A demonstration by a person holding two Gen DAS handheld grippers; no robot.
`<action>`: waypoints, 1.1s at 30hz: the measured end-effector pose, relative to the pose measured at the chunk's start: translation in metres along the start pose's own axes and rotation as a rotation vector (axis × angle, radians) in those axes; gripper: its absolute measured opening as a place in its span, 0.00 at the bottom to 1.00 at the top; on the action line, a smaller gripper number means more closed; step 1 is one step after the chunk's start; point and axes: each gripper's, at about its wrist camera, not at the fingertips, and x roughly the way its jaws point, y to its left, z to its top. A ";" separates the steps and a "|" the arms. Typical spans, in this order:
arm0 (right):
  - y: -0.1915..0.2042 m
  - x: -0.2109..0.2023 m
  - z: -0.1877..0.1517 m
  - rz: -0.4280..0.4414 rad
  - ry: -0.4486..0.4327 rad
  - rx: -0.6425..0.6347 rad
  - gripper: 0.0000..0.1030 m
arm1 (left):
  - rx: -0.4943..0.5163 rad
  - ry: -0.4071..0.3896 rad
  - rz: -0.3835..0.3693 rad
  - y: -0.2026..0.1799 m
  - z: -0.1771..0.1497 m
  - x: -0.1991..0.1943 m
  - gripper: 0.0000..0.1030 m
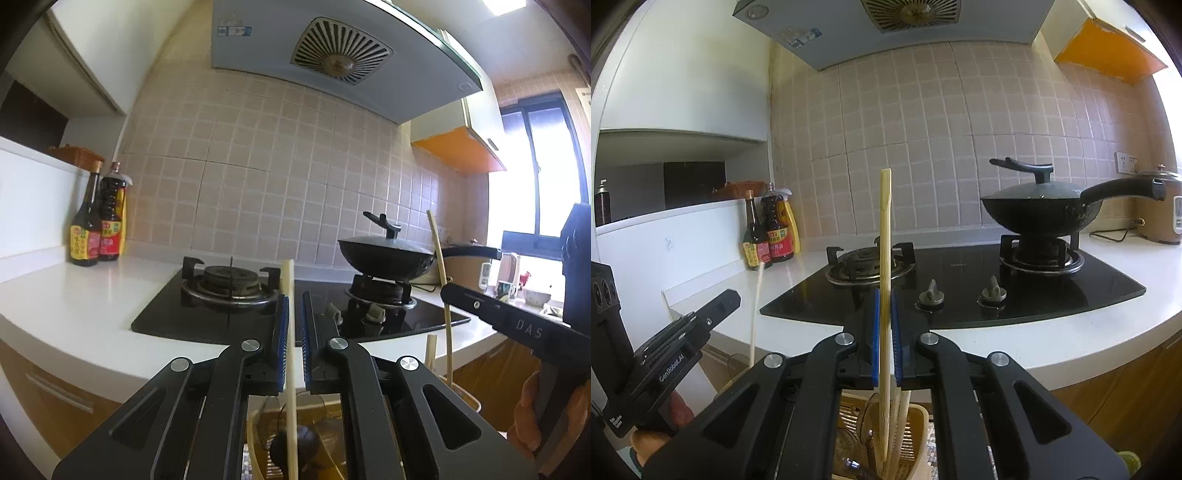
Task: Organize utensils
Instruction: 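Carry both chopsticks upright into the tan basket and open both tools, then grasp a wooden chopstick with the left tool while the right tool grasps another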
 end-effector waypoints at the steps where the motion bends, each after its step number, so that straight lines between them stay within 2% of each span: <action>1: 0.000 0.000 -0.001 0.004 0.004 -0.002 0.04 | 0.002 0.004 0.000 0.000 -0.001 -0.001 0.05; 5: -0.001 -0.008 -0.003 0.011 0.005 0.003 0.05 | -0.011 0.023 -0.007 0.003 -0.004 -0.005 0.05; 12: -0.003 -0.021 -0.008 0.012 0.043 0.001 0.06 | -0.028 0.011 0.001 0.010 0.004 -0.025 0.25; 16: 0.000 -0.036 -0.008 0.027 0.063 0.003 0.09 | -0.064 0.023 0.004 0.021 0.014 -0.034 0.25; 18: 0.003 -0.043 -0.010 0.035 0.080 -0.002 0.20 | -0.078 0.031 0.000 0.025 0.016 -0.040 0.27; 23: 0.016 -0.071 -0.019 0.051 0.119 0.000 0.43 | -0.073 0.042 -0.013 0.026 0.022 -0.071 0.39; 25: 0.022 -0.081 -0.023 0.059 0.146 0.012 0.43 | -0.070 0.052 -0.008 0.025 0.022 -0.086 0.46; 28: 0.037 -0.093 -0.037 0.070 0.241 0.021 0.43 | -0.048 0.119 0.018 0.023 0.019 -0.104 0.47; 33: 0.071 -0.109 -0.081 0.120 0.438 0.028 0.43 | -0.071 0.346 0.034 0.028 -0.010 -0.126 0.47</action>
